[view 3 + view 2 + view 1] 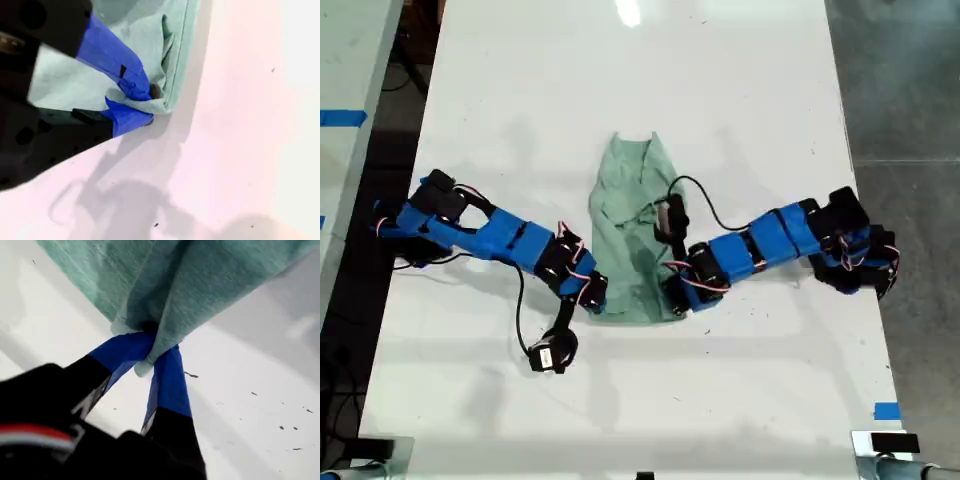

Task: Fold t shirt

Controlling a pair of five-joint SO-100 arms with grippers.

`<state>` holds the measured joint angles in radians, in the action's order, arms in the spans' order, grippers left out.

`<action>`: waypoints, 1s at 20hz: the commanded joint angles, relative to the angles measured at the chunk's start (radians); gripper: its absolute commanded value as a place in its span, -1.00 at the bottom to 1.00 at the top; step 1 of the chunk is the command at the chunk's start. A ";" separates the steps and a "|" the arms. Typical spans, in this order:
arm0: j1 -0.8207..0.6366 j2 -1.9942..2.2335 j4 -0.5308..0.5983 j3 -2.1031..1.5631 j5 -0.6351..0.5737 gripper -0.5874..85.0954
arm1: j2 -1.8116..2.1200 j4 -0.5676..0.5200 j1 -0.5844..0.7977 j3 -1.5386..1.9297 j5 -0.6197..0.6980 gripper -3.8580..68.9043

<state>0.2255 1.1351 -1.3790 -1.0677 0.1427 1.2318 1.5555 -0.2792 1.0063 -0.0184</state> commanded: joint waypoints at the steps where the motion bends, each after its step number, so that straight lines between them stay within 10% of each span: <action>1: -0.107 0.201 -0.087 0.071 -0.038 -0.99 | 0.224 0.049 0.112 -0.029 0.086 -0.88; 10: -0.495 0.422 -0.192 0.069 -0.232 -0.99 | 0.497 0.014 0.584 0.087 0.426 -0.88; 20: -0.848 0.137 -0.048 0.069 -0.393 -0.99 | 0.201 -0.310 0.896 0.127 0.709 -0.88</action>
<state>-0.5691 1.2916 -1.4557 -1.0692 -0.2316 1.4603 1.3208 0.5752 1.1704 0.6535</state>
